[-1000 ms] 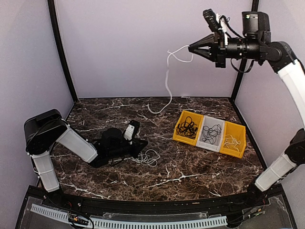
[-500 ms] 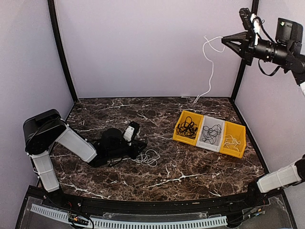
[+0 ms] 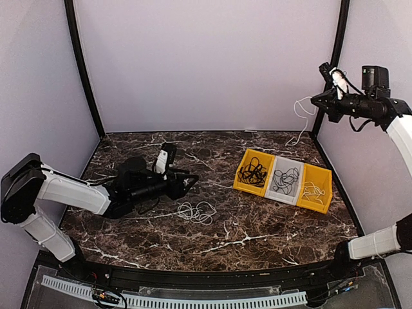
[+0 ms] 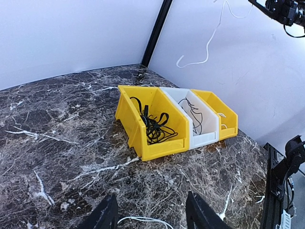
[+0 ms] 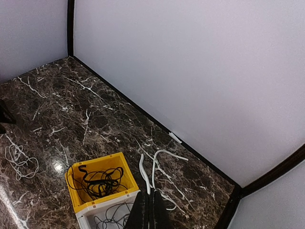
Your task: Untangle the cables
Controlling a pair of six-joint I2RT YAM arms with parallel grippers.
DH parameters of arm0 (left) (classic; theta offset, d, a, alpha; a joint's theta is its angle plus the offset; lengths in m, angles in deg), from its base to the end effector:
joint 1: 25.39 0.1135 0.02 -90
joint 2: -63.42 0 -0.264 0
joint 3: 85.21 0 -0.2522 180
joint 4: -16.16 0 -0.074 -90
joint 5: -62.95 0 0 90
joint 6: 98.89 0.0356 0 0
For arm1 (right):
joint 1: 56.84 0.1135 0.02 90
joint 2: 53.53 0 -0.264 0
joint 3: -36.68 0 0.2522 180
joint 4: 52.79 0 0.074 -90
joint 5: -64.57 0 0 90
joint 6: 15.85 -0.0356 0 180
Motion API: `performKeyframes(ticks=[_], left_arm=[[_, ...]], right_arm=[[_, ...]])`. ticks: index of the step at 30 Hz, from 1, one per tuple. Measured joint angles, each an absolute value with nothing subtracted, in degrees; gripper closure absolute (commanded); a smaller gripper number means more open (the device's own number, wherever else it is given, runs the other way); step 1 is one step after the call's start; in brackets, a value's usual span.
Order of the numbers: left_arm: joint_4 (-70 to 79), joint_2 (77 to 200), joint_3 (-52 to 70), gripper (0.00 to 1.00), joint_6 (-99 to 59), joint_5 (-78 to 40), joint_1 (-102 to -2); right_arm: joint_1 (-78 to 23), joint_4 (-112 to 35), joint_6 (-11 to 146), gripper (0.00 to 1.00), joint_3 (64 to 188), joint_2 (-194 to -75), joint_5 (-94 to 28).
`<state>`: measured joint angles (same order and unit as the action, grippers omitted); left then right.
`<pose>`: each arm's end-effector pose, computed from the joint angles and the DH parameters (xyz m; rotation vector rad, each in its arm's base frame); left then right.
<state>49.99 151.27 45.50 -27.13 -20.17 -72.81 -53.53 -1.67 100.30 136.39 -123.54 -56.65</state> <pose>0.2109 -0.2358 0.2111 0.5323 1.6621 -0.9578 0.2446 0.0326 0.4484 -0.8170 1.7117 0.2587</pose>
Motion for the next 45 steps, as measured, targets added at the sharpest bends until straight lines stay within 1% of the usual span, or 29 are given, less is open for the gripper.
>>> performKeyframes(ticks=[8, 12, 14, 26, 37, 43, 44, 45], left_arm=[[47.4, 147.9, 47.0, 0.47, -27.1, -24.5, -72.8], [46.5, 148.1, 47.3, 0.47, -27.1, -26.4, -72.8], [46.4, 148.5, 47.3, 0.47, -27.0, -26.9, -72.8], [46.1, 150.5, 47.3, 0.47, -26.5, -28.0, -72.8], [45.5, 150.6, 47.3, 0.46, -26.5, -28.5, -72.8], [45.5, 151.3, 47.3, 0.46, -26.7, -28.5, -72.8], [45.4, 151.4, 47.3, 0.46, -26.7, -28.6, -72.8], [45.4, 151.5, 47.3, 0.46, -26.9, -28.6, -72.8]], right_arm=[[-69.9, 1.6, 106.6, 1.00, 130.8, -121.0, -61.3], [-76.1, 4.2, 109.9, 1.00, 129.3, -120.9, -63.0], [-77.6, 5.1, 111.5, 1.00, 127.8, -120.5, -63.5], [-78.3, 6.6, 116.0, 1.00, 116.0, -119.5, -64.2], [-78.3, 6.4, 118.7, 1.00, 110.5, -131.4, -60.7], [-76.8, 3.8, 118.5, 1.00, 107.4, -133.7, -56.9], [-75.8, 2.9, 118.3, 0.99, 106.4, -133.7, -55.9], [-74.7, 2.2, 118.0, 0.94, 105.4, -133.7, -54.9]])
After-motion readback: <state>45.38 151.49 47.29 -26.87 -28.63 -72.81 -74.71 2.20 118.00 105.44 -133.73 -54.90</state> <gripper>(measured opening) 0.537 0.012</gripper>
